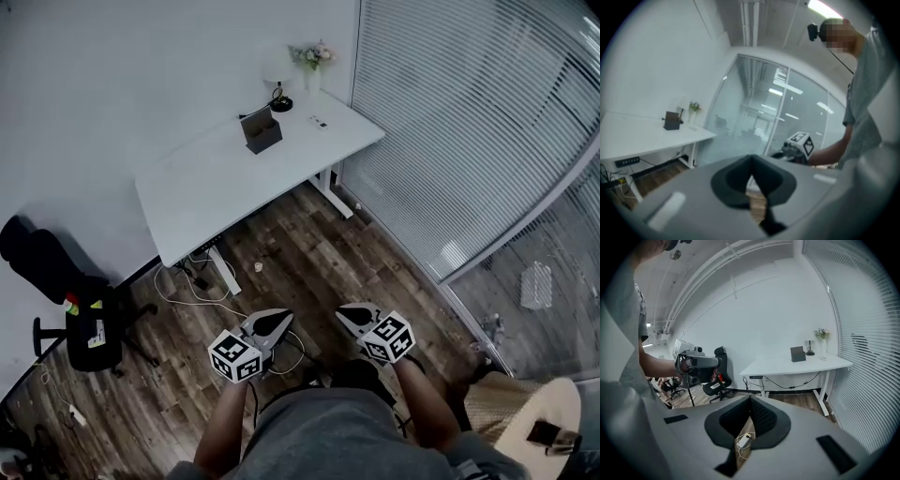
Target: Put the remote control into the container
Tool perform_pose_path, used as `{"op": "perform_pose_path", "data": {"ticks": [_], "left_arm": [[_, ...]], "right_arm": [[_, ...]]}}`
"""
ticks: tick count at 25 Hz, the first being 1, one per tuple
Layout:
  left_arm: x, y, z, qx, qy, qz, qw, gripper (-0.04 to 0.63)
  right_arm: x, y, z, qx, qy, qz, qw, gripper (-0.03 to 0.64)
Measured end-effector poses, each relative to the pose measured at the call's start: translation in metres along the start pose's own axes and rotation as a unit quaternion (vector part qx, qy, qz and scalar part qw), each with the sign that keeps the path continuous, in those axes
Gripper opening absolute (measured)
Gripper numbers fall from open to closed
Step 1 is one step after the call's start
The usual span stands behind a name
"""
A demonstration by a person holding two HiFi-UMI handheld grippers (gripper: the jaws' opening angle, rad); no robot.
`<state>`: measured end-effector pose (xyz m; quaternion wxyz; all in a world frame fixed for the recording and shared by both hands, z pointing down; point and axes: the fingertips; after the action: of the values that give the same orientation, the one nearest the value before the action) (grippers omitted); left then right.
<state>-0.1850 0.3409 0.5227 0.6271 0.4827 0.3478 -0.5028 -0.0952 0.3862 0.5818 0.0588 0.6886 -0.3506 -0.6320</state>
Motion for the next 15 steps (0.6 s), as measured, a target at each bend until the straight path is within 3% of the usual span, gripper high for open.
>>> {"op": "perform_pose_path", "data": {"ticks": [9,15], "left_arm": [[0.000,0.004,0.027,0.008,-0.013,0.003,0.9999,-0.002],[0.009,0.010,0.052,0.026,-0.018,-0.001,0.9995,-0.002]], "right_arm": [[0.004,0.025,-0.013,0.015,-0.006,0.023,1.000,0.017],[0.028,0.042,-0.028,0.032,-0.012,0.012,0.999,0.017]]}}
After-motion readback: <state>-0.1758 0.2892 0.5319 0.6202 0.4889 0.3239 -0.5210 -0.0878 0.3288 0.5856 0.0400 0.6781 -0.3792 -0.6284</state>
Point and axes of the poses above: the fingertips, and each gripper's own axes: y forward along the fingers, z to its left, x out of its top, and after that the axes turned 5 degrees about z, right-handed
